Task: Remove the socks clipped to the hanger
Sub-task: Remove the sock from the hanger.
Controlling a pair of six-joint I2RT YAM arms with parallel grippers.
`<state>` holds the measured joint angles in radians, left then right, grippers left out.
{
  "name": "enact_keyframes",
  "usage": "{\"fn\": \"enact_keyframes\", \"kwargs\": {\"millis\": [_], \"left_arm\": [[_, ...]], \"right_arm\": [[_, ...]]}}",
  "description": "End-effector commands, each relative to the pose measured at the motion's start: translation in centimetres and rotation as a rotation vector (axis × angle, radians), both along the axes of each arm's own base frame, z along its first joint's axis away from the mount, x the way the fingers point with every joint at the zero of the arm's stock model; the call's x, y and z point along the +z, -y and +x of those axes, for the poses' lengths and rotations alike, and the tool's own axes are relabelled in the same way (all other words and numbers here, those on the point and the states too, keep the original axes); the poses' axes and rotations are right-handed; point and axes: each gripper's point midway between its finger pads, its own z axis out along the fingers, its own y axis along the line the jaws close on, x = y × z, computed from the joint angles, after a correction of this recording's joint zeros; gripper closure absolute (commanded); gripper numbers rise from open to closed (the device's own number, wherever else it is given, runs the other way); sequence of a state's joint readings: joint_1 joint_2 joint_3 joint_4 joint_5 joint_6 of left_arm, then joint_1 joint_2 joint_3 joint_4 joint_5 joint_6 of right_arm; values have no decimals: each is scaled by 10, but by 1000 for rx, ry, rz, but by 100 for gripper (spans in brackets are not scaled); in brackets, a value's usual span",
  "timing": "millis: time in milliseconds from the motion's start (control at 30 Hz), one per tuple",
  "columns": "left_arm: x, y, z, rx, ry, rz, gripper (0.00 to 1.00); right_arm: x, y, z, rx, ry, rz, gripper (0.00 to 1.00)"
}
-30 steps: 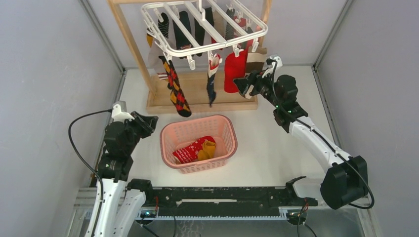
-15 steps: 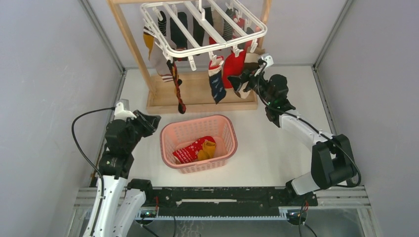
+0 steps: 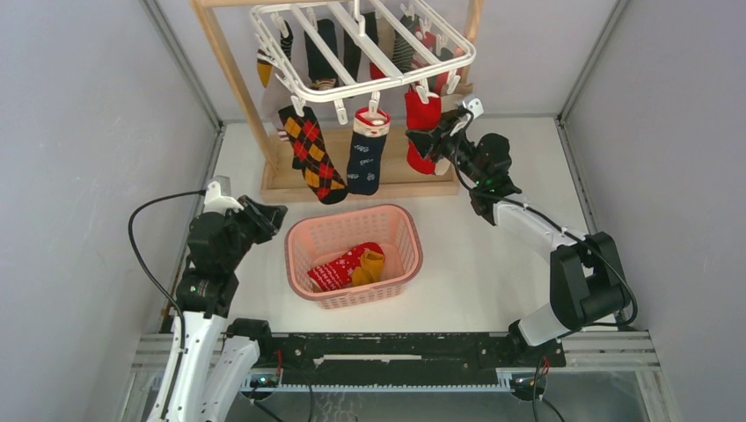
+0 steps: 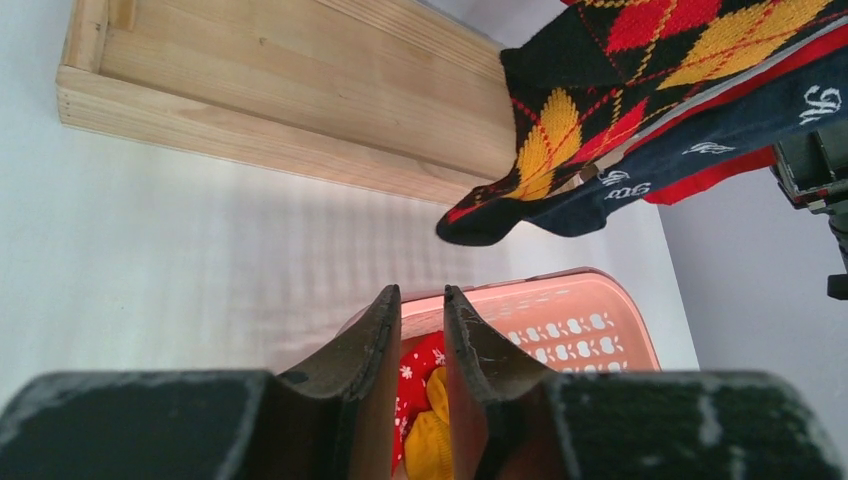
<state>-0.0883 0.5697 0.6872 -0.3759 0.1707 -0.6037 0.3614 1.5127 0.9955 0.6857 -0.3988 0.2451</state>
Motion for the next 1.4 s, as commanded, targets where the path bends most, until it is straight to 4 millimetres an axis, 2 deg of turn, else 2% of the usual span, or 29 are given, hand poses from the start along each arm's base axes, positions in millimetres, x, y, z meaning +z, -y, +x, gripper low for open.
{"fn": "enact_keyframes", "kwargs": {"millis": [0,100,267,533,800,967,1233,1333,1367], "left_arm": [[18,5,2,-28,62,-16,71],[19,8,0,-48,63,-20,58],[23,15,-6,-90,78,-37,44],[39,23,-22,-136,118,-48,36],[50,45,-34,-205,138,-57,34],[58,66,-43,-279,161,-67,31],[61,96,-49,-387,207,-77,25],[61,105,-46,-416,237,-67,15],[59,109,-46,-436,247,-64,5]], "right_arm": [[26,-6,-11,33,69,11,65],[27,-6,-19,32,60,-1,79],[33,-8,-39,13,58,-18,85],[47,-29,-89,3,71,-81,86],[59,-46,-122,16,59,-80,86],[66,-67,-135,56,39,-79,87],[65,-116,-148,137,-19,-82,87],[64,-131,-151,168,-44,-79,87],[64,-134,-151,178,-51,-75,87]]}}
